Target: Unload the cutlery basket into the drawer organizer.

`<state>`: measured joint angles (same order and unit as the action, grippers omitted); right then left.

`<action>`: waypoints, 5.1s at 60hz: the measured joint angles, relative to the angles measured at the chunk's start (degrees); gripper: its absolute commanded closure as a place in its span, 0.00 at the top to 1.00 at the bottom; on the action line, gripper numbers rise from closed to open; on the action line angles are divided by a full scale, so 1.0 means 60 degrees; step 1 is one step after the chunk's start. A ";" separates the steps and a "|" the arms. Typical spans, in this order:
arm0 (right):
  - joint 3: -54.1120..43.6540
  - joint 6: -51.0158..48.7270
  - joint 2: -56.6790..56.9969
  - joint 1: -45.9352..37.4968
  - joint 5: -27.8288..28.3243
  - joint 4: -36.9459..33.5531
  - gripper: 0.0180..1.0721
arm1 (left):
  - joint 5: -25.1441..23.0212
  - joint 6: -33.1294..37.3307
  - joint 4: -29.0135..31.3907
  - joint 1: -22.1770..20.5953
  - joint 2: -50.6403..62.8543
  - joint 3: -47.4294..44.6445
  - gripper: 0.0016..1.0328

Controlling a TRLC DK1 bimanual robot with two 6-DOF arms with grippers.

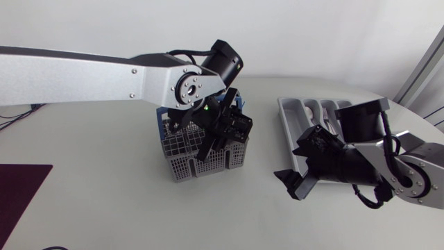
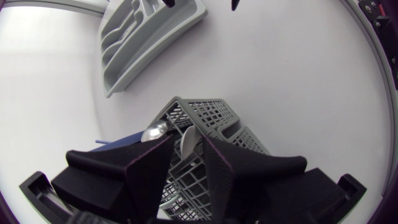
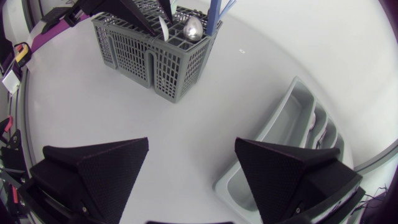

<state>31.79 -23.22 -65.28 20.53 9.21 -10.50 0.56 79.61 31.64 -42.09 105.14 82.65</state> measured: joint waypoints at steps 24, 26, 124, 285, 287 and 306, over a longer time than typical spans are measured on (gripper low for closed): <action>-0.0025 -0.0011 0.0000 -0.0004 0.0000 0.0000 0.95 | 0.0000 0.0106 0.0007 -0.0004 0.0113 0.0219 0.18; -0.0025 -0.0040 0.0000 -0.0004 0.0000 0.0000 0.95 | 0.0000 0.0106 0.0007 -0.0007 0.0113 0.0240 0.18; -0.0248 0.0011 0.0240 0.0801 -0.0073 -0.0157 0.95 | 0.0816 0.0095 0.1716 -0.0306 0.0178 0.1392 0.54; -0.0168 0.0619 0.2652 0.2255 -0.1705 -0.0710 0.95 | 0.3093 -0.1719 0.0561 -0.1789 -0.2634 -0.0076 0.03; -0.0189 0.0619 0.2834 0.2266 -0.1829 -0.0688 0.95 | 0.3129 -0.2124 0.0667 -0.1876 -0.2645 -0.0025 0.03; -0.0339 0.0623 0.4091 0.2779 -0.2641 -0.0255 0.95 | 0.1927 -0.6688 0.2051 -0.2353 -0.2641 0.1268 0.03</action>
<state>29.76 -19.49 -40.73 37.21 -6.63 -12.03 12.12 39.48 43.94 -56.21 89.30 90.26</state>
